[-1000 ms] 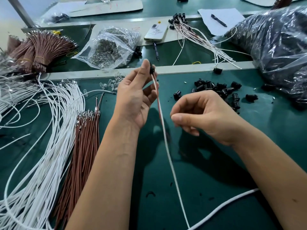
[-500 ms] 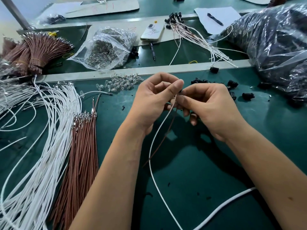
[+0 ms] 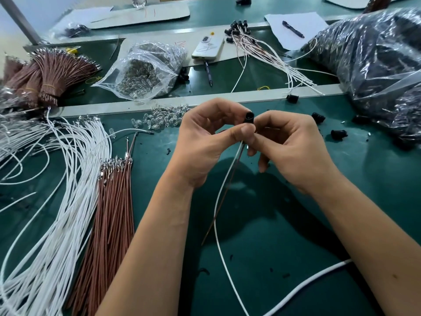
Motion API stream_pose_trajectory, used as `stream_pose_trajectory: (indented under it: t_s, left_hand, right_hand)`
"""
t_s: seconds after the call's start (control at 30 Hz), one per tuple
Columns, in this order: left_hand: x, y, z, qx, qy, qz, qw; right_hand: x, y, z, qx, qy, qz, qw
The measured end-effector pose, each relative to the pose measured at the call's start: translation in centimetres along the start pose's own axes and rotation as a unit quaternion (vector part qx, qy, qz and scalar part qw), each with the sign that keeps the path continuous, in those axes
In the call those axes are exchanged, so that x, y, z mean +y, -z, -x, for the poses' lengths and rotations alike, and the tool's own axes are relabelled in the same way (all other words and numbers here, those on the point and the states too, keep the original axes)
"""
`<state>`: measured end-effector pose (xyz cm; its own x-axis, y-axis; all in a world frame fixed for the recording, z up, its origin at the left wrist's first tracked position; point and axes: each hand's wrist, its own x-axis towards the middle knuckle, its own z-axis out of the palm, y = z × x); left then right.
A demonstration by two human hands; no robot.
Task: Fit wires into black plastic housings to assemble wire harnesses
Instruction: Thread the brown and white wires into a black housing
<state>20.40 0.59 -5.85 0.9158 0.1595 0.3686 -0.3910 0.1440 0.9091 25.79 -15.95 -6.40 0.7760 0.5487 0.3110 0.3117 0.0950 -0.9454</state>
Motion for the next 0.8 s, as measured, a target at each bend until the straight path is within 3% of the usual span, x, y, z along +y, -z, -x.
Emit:
stream_pose_trajectory:
  t_s: [0.33, 0.8]
  left_hand:
    - [0.40, -0.37, 0.09, -0.032, -0.021, 0.018, 0.999]
    - [0.71, -0.30, 0.13, -0.049, -0.012, 0.008, 0.999]
  right_hand:
    - [-0.48, 0.20, -0.13, 0.046, 0.081, 0.037, 0.995]
    - [-0.76, 0.32, -0.10, 0.056, 0.103, 0.064, 0.991]
